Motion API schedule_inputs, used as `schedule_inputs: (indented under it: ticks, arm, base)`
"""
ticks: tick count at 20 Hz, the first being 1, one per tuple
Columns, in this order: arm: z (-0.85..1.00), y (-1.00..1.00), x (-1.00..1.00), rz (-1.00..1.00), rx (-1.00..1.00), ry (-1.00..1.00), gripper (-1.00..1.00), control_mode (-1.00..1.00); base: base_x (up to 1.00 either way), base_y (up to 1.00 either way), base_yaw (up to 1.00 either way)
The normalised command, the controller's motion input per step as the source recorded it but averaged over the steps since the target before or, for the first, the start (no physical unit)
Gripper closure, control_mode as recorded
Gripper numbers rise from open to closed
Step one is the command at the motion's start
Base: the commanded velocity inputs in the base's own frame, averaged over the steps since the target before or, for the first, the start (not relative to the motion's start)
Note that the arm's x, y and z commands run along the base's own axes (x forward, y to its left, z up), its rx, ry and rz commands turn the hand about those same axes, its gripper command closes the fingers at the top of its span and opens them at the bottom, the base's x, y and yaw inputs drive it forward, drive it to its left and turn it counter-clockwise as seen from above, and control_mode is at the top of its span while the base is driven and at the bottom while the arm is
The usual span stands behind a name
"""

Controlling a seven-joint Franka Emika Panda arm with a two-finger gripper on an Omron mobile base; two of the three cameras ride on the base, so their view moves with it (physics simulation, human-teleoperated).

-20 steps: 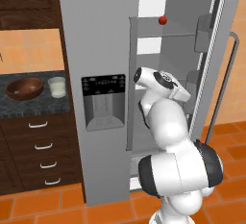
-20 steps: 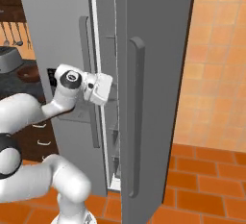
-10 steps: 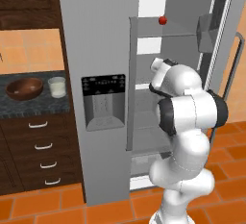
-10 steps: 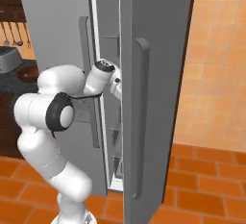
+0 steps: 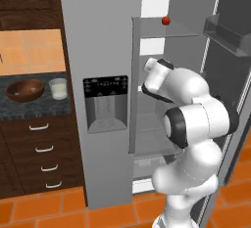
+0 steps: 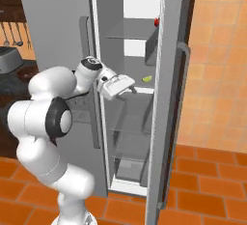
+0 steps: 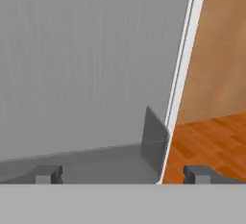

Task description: Grab a lemon wedge from the fridge and one ice cube from the ice bowl, and put them in the glass of lemonade.

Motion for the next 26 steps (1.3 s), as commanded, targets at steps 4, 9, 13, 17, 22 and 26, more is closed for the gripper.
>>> schedule_inputs:
  ticks: [4,9,13,17,22,26]
  arm:
    - [0.44,0.94,-0.47,0.46,0.04,0.14,-1.00,-1.00]
    - [0.59,0.60,-0.41,0.49,0.19,0.30,-1.00,-1.00]
    - [0.12,0.08,-0.83,0.46,0.45,0.34,-1.00,-1.00]
    - [-0.53,-0.13,-0.97,0.44,0.72,0.33,-1.00,-1.00]
    - [0.27,0.10,-0.19,0.43,0.48,-0.03,-1.00,-1.00]
    - [0.21,0.03,-0.19,0.33,0.27,-0.48,-1.00,-1.00]
  base:
    - [0.00,0.00,0.00]
    - [0.00,0.00,0.00]
    - [0.00,0.00,0.00]
    - [0.00,0.00,0.00]
    - [0.00,0.00,0.00]
    - [0.00,0.00,0.00]
